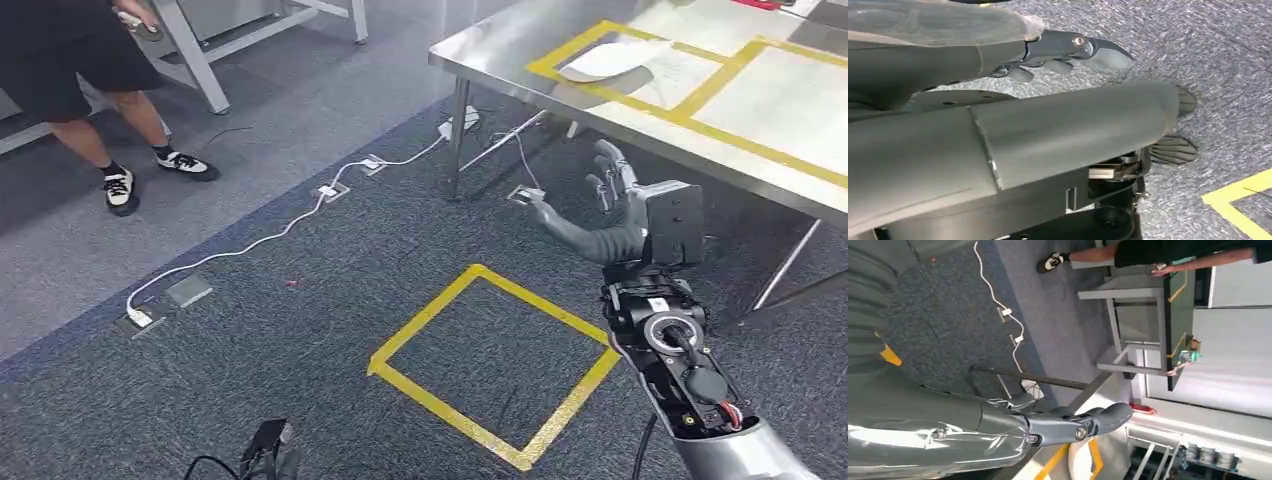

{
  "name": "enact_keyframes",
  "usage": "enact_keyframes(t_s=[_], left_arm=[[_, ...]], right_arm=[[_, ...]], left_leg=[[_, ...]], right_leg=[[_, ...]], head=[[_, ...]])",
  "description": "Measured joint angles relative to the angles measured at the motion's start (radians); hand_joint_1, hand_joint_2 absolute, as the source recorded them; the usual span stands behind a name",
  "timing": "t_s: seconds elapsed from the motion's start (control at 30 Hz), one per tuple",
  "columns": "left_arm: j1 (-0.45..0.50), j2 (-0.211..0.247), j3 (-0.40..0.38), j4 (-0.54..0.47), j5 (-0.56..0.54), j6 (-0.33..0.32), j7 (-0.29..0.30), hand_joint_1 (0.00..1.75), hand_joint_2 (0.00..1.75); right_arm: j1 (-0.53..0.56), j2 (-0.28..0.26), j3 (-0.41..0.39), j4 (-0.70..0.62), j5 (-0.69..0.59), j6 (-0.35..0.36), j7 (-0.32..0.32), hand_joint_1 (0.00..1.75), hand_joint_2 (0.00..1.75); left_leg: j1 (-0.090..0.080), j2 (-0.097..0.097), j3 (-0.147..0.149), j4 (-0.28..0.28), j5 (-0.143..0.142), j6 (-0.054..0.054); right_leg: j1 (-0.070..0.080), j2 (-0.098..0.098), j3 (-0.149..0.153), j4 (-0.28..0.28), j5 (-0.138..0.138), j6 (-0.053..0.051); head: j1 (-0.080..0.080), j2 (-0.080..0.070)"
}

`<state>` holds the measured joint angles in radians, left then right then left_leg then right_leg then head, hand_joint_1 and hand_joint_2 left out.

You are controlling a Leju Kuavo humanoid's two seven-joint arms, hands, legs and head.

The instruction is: Take the parts from the cabinet and place them on the table.

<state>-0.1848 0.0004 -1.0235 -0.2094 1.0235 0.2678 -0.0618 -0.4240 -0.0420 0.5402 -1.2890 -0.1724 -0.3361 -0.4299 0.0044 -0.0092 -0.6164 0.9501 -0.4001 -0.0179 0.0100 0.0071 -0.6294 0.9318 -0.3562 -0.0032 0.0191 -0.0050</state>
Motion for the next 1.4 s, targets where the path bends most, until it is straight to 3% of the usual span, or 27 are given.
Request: enact_keyframes(t_s=[0.03, 0.07, 0.27, 0.5, 0.8, 1.07, 1.4], left_arm=[[0.000, 0.000, 0.000, 0.000, 0.000, 0.000, 0.000, 0.00, 0.00], [0.000, 0.000, 0.000, 0.000, 0.000, 0.000, 0.000, 0.00, 0.00], [0.000, -0.001, 0.000, 0.000, 0.000, 0.000, 0.000, 0.00, 0.00], [-0.002, -0.001, 0.000, 0.000, -0.003, -0.006, 0.004, 0.00, 0.00], [-0.004, -0.005, 0.000, 0.000, -0.008, -0.006, 0.008, 0.00, 0.00], [-0.012, -0.005, -0.008, 0.000, -0.014, -0.008, 0.011, 0.00, 0.00], [-0.014, -0.005, -0.016, 0.000, -0.013, -0.006, 0.011, 0.00, 0.00]], right_arm=[[0.000, 0.000, 0.000, 0.000, 0.000, 0.000, -0.001, 0.00, 1.75], [0.000, 0.000, 0.000, 0.001, 0.000, 0.000, -0.001, 0.00, 0.00], [-0.002, 0.000, 0.001, 0.005, 0.035, 0.000, 0.002, 0.00, 0.00], [-0.083, -0.003, 0.011, 0.015, 0.202, 0.013, 0.120, 0.00, 0.00], [-0.154, -0.005, 0.022, 0.055, 0.256, 0.012, 0.156, 0.00, 0.00], [-0.296, -0.005, 0.045, 0.249, 0.271, 0.052, 0.185, 0.00, 0.00], [-0.352, -0.005, 0.072, 0.411, 0.237, 0.051, 0.155, 0.00, 0.00]], left_leg=[[0.000, 0.000, 0.000, 0.000, 0.000, 0.000], [0.000, 0.000, 0.000, 0.000, 0.000, 0.000], [-0.001, -0.001, -0.001, 0.000, 0.000, 0.001], [-0.002, 0.000, -0.002, 0.000, 0.003, 0.002], [-0.001, 0.000, -0.002, -0.002, 0.005, 0.002], [-0.001, -0.001, -0.003, -0.002, 0.006, 0.002], [-0.001, -0.001, -0.003, -0.002, 0.006, 0.003]], right_leg=[[0.000, 0.000, 0.000, 0.000, -0.001, -0.001], [0.000, 0.000, 0.000, -0.001, 0.000, -0.001], [-0.001, 0.000, 0.000, -0.002, 0.000, -0.002], [-0.001, 0.000, -0.001, -0.003, 0.004, 0.000], [-0.001, 0.000, -0.001, -0.004, 0.005, 0.000], [-0.001, -0.001, -0.001, -0.004, 0.006, -0.001], [-0.001, -0.001, -0.002, -0.005, 0.006, -0.001]], head=[[0.000, 0.000], [0.000, 0.000], [0.000, 0.000], [0.000, 0.000], [-0.001, 0.000], [-0.002, 0.000], [-0.003, 0.000]])
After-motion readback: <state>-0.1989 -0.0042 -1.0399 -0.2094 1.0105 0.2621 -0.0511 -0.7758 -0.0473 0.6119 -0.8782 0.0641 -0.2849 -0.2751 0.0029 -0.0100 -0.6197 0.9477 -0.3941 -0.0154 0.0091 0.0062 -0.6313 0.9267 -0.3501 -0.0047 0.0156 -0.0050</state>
